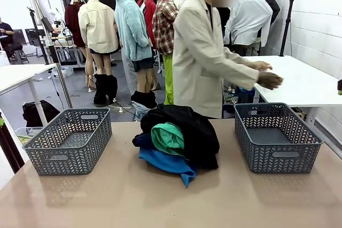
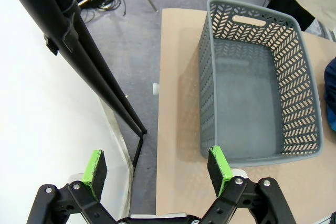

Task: Sort the tops and bottoms.
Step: Lift clothes from the center of the table with your left hand.

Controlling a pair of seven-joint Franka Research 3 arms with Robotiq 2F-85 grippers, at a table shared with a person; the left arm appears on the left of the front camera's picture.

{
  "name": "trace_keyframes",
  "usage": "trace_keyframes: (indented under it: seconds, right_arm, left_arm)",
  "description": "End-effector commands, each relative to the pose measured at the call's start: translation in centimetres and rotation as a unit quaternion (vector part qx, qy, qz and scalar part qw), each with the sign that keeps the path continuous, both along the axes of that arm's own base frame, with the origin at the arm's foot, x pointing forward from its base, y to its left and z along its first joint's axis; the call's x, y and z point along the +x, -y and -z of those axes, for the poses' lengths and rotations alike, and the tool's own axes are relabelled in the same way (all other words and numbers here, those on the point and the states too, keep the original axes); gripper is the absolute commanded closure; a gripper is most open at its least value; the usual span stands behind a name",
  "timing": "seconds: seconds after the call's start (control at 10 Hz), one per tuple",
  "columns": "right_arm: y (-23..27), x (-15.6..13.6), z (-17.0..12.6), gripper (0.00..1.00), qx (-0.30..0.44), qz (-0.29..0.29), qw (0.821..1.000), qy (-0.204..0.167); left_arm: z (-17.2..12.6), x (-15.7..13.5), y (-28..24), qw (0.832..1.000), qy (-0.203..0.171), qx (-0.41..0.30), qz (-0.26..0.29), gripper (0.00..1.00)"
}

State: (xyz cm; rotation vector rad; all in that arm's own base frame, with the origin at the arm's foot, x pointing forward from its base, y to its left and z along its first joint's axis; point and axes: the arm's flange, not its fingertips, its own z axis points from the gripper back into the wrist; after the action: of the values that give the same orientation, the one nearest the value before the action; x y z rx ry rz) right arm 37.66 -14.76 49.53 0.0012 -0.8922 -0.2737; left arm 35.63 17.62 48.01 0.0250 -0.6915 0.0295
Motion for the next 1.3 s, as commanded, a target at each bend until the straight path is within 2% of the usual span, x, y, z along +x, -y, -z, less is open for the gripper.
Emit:
trace_keyframes:
  seconds: [0.0, 1.2]
  right_arm:
    - [-0.10, -0.09, -0.01, 0.00, 0.004, 0.001, 1.000, -0.003]
    - [-0.10, -0.09, -0.01, 0.00, 0.004, 0.001, 1.000, -0.003]
  left_arm:
    - [-0.03, -0.18, -0.20, 1.000, 0.001, 0.002, -0.002, 0.00]
    - [-0.03, -0.18, -0.20, 1.000, 0.001, 0.002, -0.002, 0.00]
